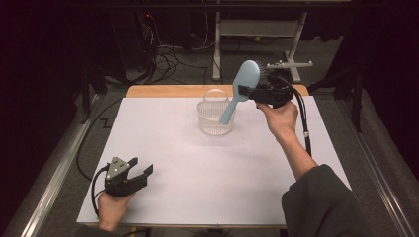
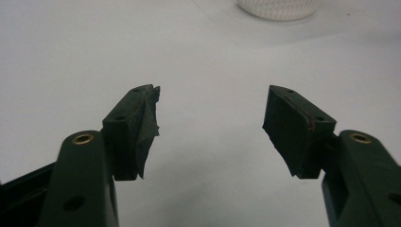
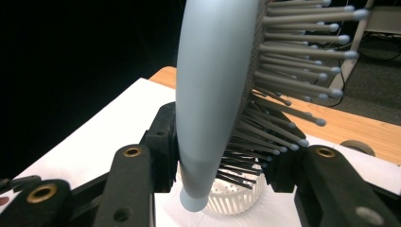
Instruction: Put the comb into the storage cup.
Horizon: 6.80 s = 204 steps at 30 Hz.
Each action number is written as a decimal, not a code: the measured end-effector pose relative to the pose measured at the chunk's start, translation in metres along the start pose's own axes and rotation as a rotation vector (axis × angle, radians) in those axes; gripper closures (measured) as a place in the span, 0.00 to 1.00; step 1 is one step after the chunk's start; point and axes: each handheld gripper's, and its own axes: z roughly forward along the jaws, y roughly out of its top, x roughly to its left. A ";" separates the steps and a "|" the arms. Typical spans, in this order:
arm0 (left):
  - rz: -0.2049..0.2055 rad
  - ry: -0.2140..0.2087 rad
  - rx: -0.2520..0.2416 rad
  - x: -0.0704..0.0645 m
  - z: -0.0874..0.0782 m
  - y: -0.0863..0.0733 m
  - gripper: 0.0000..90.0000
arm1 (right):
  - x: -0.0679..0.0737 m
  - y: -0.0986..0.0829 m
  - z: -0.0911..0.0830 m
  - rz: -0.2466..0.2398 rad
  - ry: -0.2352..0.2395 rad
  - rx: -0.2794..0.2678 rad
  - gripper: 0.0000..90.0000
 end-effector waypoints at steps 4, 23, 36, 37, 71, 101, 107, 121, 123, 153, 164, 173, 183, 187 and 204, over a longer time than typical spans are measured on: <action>0.002 -0.002 -0.001 0.000 0.000 0.000 0.40 | 0.000 0.002 0.006 -0.001 -0.012 -0.002 0.62; 0.001 -0.007 -0.007 -0.001 0.000 0.000 0.40 | -0.004 0.009 0.028 0.023 -0.044 -0.014 0.62; 0.008 -0.010 -0.005 -0.001 -0.001 0.000 0.40 | -0.002 0.005 0.043 0.004 -0.062 -0.001 0.62; 0.008 -0.011 -0.005 -0.001 -0.001 0.000 0.40 | -0.002 0.005 0.045 0.003 -0.063 0.002 0.62; 0.009 -0.009 -0.020 -0.002 -0.004 -0.001 0.40 | 0.003 -0.027 0.099 0.026 -0.059 0.096 0.60; 0.002 -0.016 -0.021 -0.003 -0.003 -0.001 0.40 | -0.007 -0.040 0.104 0.040 -0.060 0.123 0.55; 0.005 -0.015 -0.017 -0.004 -0.003 -0.001 0.39 | -0.016 -0.044 0.100 0.060 -0.072 0.132 0.52; 0.004 -0.015 -0.020 -0.004 -0.003 -0.001 0.39 | -0.023 -0.050 0.101 0.060 -0.134 0.151 0.43; 0.005 -0.015 -0.020 -0.004 -0.003 -0.001 0.39 | -0.024 -0.050 0.101 0.061 -0.144 0.156 0.42; 0.006 -0.015 -0.022 -0.005 -0.003 -0.001 0.39 | -0.033 -0.057 0.093 0.052 -0.151 0.159 0.34; 0.008 -0.015 -0.022 -0.005 -0.004 -0.001 0.39 | -0.034 -0.059 0.083 0.047 -0.144 0.147 0.34; 0.007 -0.010 -0.030 -0.005 -0.004 -0.001 0.39 | -0.032 -0.062 0.077 0.027 -0.145 0.133 0.36; 0.008 -0.008 -0.030 -0.004 -0.005 -0.002 0.39 | -0.031 -0.065 0.068 -0.001 -0.160 0.123 0.36; 0.006 -0.007 -0.037 -0.004 -0.007 -0.002 0.39 | -0.030 -0.066 0.064 -0.018 -0.166 0.122 0.36; 0.005 -0.005 -0.033 -0.004 -0.007 -0.002 0.39 | -0.037 -0.069 0.046 -0.028 -0.171 0.101 0.36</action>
